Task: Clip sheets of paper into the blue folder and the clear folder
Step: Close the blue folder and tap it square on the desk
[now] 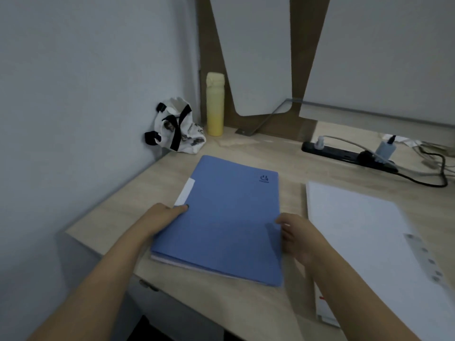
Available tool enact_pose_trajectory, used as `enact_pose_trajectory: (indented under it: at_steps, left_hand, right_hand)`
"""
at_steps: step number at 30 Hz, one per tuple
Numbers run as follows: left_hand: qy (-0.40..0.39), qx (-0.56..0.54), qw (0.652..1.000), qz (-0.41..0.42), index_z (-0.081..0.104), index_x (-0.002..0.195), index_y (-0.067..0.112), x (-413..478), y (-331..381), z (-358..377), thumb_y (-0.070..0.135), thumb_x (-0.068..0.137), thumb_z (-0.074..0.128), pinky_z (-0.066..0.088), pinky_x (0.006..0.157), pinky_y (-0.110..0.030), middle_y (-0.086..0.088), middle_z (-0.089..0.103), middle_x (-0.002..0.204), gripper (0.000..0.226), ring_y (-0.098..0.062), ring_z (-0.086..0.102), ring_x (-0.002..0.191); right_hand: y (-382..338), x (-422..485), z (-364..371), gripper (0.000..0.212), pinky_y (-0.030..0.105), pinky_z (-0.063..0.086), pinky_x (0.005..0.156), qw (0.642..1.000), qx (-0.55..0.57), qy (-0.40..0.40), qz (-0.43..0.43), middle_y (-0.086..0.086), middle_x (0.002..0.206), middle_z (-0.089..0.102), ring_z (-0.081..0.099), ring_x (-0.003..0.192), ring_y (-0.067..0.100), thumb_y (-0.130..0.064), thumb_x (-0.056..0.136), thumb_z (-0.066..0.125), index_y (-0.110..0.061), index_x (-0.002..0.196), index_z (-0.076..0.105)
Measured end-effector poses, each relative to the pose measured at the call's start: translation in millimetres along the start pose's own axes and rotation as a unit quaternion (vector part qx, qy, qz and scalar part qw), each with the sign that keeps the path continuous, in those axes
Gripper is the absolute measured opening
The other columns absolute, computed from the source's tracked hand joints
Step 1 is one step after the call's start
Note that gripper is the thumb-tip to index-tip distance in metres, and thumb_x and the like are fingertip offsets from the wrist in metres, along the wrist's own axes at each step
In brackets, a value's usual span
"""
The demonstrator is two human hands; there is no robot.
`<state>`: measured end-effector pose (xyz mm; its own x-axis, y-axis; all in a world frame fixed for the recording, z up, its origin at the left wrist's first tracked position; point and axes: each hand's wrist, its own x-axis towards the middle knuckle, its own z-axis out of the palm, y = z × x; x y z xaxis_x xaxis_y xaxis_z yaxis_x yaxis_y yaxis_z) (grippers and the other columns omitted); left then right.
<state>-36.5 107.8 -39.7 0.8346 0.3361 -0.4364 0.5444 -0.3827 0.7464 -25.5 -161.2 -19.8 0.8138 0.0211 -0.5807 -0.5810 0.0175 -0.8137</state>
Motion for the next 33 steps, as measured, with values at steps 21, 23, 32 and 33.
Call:
enact_pose_trajectory:
  at_steps: [21,23,32,33]
  left_hand:
    - [-0.113,-0.270,0.949,0.122,0.050,0.118,0.003,-111,79,137,0.026,0.086,0.063,0.056,0.069,-0.032,-0.013,0.066,0.112,0.041,-0.025,0.067,0.088]
    - [-0.136,-0.266,0.947,0.115,0.049,0.116,0.004,-119,89,166,0.026,0.085,0.065,0.055,0.068,-0.031,-0.012,0.065,0.111,0.041,-0.024,0.066,0.087]
    - [-0.148,-0.267,0.948,0.093,0.049,0.101,0.020,-133,85,236,0.025,0.078,0.069,0.054,0.088,-0.043,0.004,0.061,0.099,0.031,-0.023,0.064,0.097]
    - [-0.161,-0.281,0.943,0.081,0.049,0.105,0.021,-135,83,237,0.018,0.084,0.064,0.054,0.087,-0.042,0.003,0.063,0.100,0.026,-0.024,0.065,0.096]
  right_hand:
    - [-6,-61,-161,0.022,0.046,0.050,0.082,0.973,-0.094,0.154,-0.142,0.016,0.091,0.067,0.064,0.085,0.037,-0.027,0.086,0.058,-0.007,0.093,0.062]
    - [0,-65,-189,0.023,0.040,0.049,0.072,0.969,-0.098,0.178,-0.140,0.015,0.086,0.066,0.063,0.078,0.035,-0.027,0.088,0.056,-0.004,0.094,0.061]
    - [36,-42,-246,0.047,0.047,0.041,0.095,0.942,-0.214,0.237,-0.103,0.017,0.127,0.050,0.050,0.111,0.039,-0.034,0.088,0.054,-0.003,0.123,0.049]
    - [36,-40,-245,0.048,0.044,0.042,0.092,0.949,-0.193,0.222,-0.110,0.011,0.128,0.047,0.050,0.112,0.038,-0.028,0.089,0.055,-0.005,0.129,0.043]
